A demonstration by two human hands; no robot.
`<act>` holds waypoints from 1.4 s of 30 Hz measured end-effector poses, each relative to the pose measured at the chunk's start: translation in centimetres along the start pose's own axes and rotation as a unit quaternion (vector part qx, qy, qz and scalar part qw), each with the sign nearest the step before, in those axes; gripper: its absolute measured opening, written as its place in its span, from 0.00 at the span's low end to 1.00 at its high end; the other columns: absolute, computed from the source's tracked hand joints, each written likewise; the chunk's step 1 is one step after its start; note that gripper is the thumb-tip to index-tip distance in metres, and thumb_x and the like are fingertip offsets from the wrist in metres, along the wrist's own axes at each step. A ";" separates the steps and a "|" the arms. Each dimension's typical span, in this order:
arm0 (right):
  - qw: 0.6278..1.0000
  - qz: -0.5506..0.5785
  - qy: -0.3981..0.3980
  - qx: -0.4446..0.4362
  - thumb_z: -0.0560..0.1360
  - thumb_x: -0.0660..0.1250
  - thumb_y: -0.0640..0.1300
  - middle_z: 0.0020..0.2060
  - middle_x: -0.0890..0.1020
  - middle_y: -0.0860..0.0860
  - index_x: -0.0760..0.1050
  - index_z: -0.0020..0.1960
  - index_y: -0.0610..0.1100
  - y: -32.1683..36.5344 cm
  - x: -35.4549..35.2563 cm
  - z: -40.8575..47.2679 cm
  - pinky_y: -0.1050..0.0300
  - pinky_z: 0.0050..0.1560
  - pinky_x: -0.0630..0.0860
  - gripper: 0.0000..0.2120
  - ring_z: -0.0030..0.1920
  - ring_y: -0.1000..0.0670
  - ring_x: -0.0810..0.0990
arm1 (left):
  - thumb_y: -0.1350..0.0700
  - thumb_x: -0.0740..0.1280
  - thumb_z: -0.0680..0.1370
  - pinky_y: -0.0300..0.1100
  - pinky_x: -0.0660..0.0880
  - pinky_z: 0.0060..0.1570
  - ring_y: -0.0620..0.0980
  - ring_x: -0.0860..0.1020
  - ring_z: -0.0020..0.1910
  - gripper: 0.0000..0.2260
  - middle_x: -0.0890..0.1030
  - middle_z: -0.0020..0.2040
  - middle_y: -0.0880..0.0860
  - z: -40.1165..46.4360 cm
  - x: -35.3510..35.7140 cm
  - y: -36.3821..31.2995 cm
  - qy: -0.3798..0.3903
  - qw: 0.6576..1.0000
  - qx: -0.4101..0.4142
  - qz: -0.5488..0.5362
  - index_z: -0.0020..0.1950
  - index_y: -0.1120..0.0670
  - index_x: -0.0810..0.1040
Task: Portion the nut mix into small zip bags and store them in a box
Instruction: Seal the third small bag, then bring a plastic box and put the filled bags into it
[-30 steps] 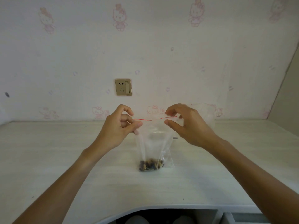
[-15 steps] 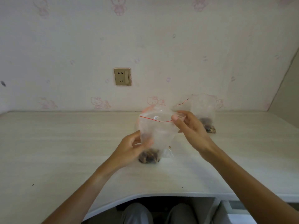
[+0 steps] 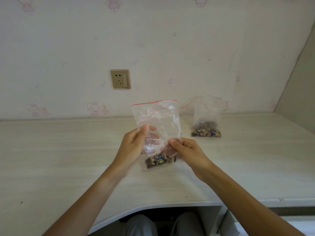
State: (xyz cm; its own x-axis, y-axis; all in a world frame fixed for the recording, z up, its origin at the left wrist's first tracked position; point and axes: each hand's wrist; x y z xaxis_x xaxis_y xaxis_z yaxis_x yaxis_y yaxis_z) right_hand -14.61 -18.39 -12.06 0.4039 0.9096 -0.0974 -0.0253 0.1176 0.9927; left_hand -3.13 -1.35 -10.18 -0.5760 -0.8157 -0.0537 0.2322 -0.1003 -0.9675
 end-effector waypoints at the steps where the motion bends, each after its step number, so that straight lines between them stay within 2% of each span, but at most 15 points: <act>1: 1.000 0.008 -0.016 0.007 0.84 0.64 0.47 0.44 0.88 0.45 0.85 0.48 0.40 0.0 -0.5 -0.1 0.62 0.46 0.79 0.15 0.43 0.52 0.84 | 0.43 0.60 0.85 0.53 0.85 0.49 0.52 0.87 0.53 0.16 0.88 0.53 0.51 0.1 0.2 0.4 0.001 1.000 -0.001 -0.001 0.60 0.49 0.85; 5: 0.994 0.044 -0.100 0.020 0.85 0.61 0.49 0.50 0.87 0.38 0.83 0.51 0.34 -0.1 -4.1 -0.2 0.47 0.51 0.73 0.20 0.47 0.42 0.81 | 0.42 0.66 0.79 0.48 0.84 0.54 0.48 0.86 0.54 0.15 0.88 0.52 0.49 0.3 1.1 2.7 0.039 0.999 0.002 0.036 0.60 0.49 0.84; 10: 0.973 0.071 -0.220 0.001 0.84 0.63 0.50 0.51 0.85 0.33 0.82 0.52 0.32 -0.5 -10.2 1.3 0.45 0.52 0.72 0.21 0.48 0.40 0.80 | 0.53 0.72 0.81 0.35 0.77 0.59 0.37 0.83 0.55 0.08 0.86 0.53 0.38 0.8 3.0 6.3 0.127 0.961 0.094 0.228 0.59 0.46 0.84; 13: 0.961 0.058 -0.271 0.003 0.84 0.64 0.49 0.42 0.84 0.37 0.81 0.46 0.36 -1.9 -13.1 2.9 0.48 0.47 0.72 0.18 0.43 0.43 0.79 | 0.51 0.72 0.81 0.37 0.76 0.63 0.35 0.80 0.59 0.09 0.83 0.57 0.36 0.8 3.1 7.5 0.150 0.921 0.153 0.326 0.60 0.44 0.84; 17: 0.951 0.021 -0.306 0.040 0.83 0.64 0.46 0.28 0.81 0.52 0.77 0.33 0.45 -4.8 -14.1 5.4 0.67 0.33 0.72 0.20 0.31 0.55 0.78 | 0.50 0.71 0.81 0.35 0.73 0.64 0.34 0.77 0.62 0.09 0.80 0.60 0.35 0.9 2.9 7.9 0.156 0.894 0.202 0.369 0.61 0.44 0.84; 20: 0.940 0.007 -0.337 0.049 0.83 0.63 0.46 0.29 0.81 0.54 0.79 0.37 0.41 -5.6 -14.2 7.8 0.65 0.33 0.72 0.18 0.31 0.57 0.76 | 0.51 0.72 0.80 0.36 0.72 0.65 0.35 0.77 0.64 0.09 0.80 0.61 0.35 1.2 2.8 8.2 0.150 0.893 0.200 0.373 0.60 0.44 0.84; 22: 0.934 -0.001 -0.354 0.051 0.83 0.62 0.46 0.26 0.80 0.57 0.79 0.36 0.43 -5.4 -14.2 9.2 0.69 0.29 0.70 0.18 0.30 0.58 0.75 | 0.48 0.70 0.79 0.34 0.72 0.64 0.35 0.77 0.64 0.09 0.80 0.60 0.34 1.4 2.5 8.5 0.143 0.903 0.186 0.361 0.59 0.43 0.84; 24: 0.931 -0.006 -0.362 0.053 0.83 0.61 0.45 0.29 0.80 0.55 0.78 0.37 0.44 -5.3 -14.2 10.4 0.68 0.29 0.70 0.18 0.32 0.55 0.75 | 0.47 0.69 0.79 0.31 0.71 0.63 0.36 0.78 0.64 0.09 0.80 0.60 0.33 1.6 2.3 8.7 0.137 0.913 0.170 0.345 0.58 0.41 0.84; 29: 0.941 -0.040 -0.328 0.072 0.83 0.62 0.46 0.38 0.82 0.45 0.80 0.43 0.40 -4.9 -14.6 11.3 0.56 0.39 0.71 0.15 0.39 0.49 0.75 | 0.45 0.68 0.78 0.31 0.72 0.63 0.37 0.79 0.63 0.09 0.81 0.60 0.34 2.0 2.3 9.1 0.126 0.921 0.167 0.328 0.57 0.40 0.83; 31: 0.942 -0.073 -0.319 0.073 0.80 0.67 0.50 0.43 0.81 0.45 0.79 0.50 0.40 -4.5 -15.2 10.5 0.57 0.41 0.72 0.13 0.44 0.47 0.77 | 0.45 0.68 0.79 0.31 0.72 0.63 0.37 0.79 0.63 0.09 0.81 0.60 0.35 2.0 2.3 9.0 0.126 0.922 0.170 0.324 0.58 0.41 0.83; 33: 0.937 -0.112 -0.322 0.070 0.78 0.72 0.54 0.53 0.81 0.48 0.75 0.63 0.42 -3.7 -15.8 9.0 0.58 0.49 0.73 0.20 0.52 0.48 0.78 | 0.49 0.70 0.79 0.32 0.73 0.63 0.37 0.80 0.61 0.07 0.82 0.59 0.35 2.0 2.4 8.8 0.113 0.922 0.178 0.323 0.57 0.43 0.84; 35: 0.929 -0.135 -0.340 0.060 0.78 0.72 0.53 0.61 0.79 0.47 0.71 0.71 0.40 -2.8 -16.2 7.2 0.57 0.56 0.72 0.27 0.57 0.49 0.77 | 0.57 0.74 0.79 0.32 0.73 0.62 0.37 0.81 0.59 0.09 0.83 0.57 0.36 1.7 2.6 8.2 0.092 0.930 0.170 0.314 0.55 0.43 0.85; 38: 0.925 -0.141 -0.351 0.024 0.80 0.70 0.47 0.60 0.81 0.47 0.74 0.69 0.42 -1.2 -16.1 3.4 0.58 0.53 0.74 0.20 0.56 0.49 0.79 | 0.59 0.75 0.78 0.29 0.73 0.59 0.35 0.81 0.57 0.13 0.84 0.55 0.34 0.3 2.3 6.5 0.064 0.940 0.155 0.297 0.54 0.40 0.83; 40: 0.940 -0.138 -0.311 -0.012 0.80 0.69 0.45 0.55 0.84 0.48 0.79 0.62 0.45 -0.1 -15.4 0.2 0.59 0.49 0.78 0.11 0.54 0.48 0.82 | 0.57 0.73 0.79 0.29 0.73 0.58 0.34 0.81 0.57 0.11 0.83 0.55 0.32 -2.0 1.9 5.5 0.058 0.945 0.144 0.288 0.55 0.40 0.83; 42: 0.958 -0.139 -0.245 -0.046 0.80 0.70 0.43 0.49 0.86 0.49 0.81 0.55 0.47 0.9 -13.9 -3.2 0.55 0.52 0.82 0.05 0.51 0.49 0.85 | 0.58 0.73 0.80 0.31 0.75 0.59 0.35 0.81 0.57 0.09 0.84 0.54 0.34 -4.6 1.4 4.6 0.055 0.949 0.128 0.284 0.56 0.44 0.85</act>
State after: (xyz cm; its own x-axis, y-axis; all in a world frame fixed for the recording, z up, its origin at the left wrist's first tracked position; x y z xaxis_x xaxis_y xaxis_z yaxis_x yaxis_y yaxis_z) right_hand -23.15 -29.64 -10.07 0.7875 0.5437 -0.2902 0.0738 0.3842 0.9203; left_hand -6.52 -0.33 -15.82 -0.3771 -0.7164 -0.5870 0.7043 0.1898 -0.6840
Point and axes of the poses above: each hand's wrist, its own z-axis towards the middle knuckle, its own x-axis out of the palm, y = z × x
